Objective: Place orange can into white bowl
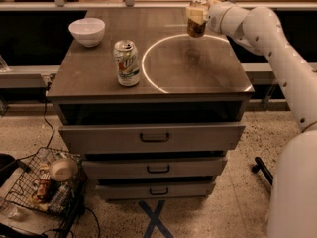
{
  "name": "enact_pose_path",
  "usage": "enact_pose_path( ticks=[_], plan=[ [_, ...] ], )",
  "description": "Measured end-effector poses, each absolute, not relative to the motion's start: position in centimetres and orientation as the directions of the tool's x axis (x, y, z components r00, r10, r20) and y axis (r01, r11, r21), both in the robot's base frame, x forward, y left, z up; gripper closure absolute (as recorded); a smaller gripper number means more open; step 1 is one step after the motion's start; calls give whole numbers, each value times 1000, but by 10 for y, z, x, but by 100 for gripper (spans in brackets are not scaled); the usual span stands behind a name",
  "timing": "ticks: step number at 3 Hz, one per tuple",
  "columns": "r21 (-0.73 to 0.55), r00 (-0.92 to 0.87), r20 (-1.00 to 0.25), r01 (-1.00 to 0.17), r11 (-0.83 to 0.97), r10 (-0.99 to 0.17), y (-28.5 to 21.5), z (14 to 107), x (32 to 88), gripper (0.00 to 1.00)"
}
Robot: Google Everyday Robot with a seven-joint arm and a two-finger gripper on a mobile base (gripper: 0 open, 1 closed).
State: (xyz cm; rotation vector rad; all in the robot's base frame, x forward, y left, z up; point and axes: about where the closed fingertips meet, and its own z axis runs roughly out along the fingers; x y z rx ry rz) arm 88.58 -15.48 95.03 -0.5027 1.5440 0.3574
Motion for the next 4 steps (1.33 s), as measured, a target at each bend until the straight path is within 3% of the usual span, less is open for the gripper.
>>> enact_pose_path(
  ticks=[2, 4],
  plan=[
    [-92, 45, -996, -557, 825, -81, -126, 1052, 873, 100],
    [-100, 69, -995, -686, 720, -73, -19, 1120, 850, 100]
  ],
)
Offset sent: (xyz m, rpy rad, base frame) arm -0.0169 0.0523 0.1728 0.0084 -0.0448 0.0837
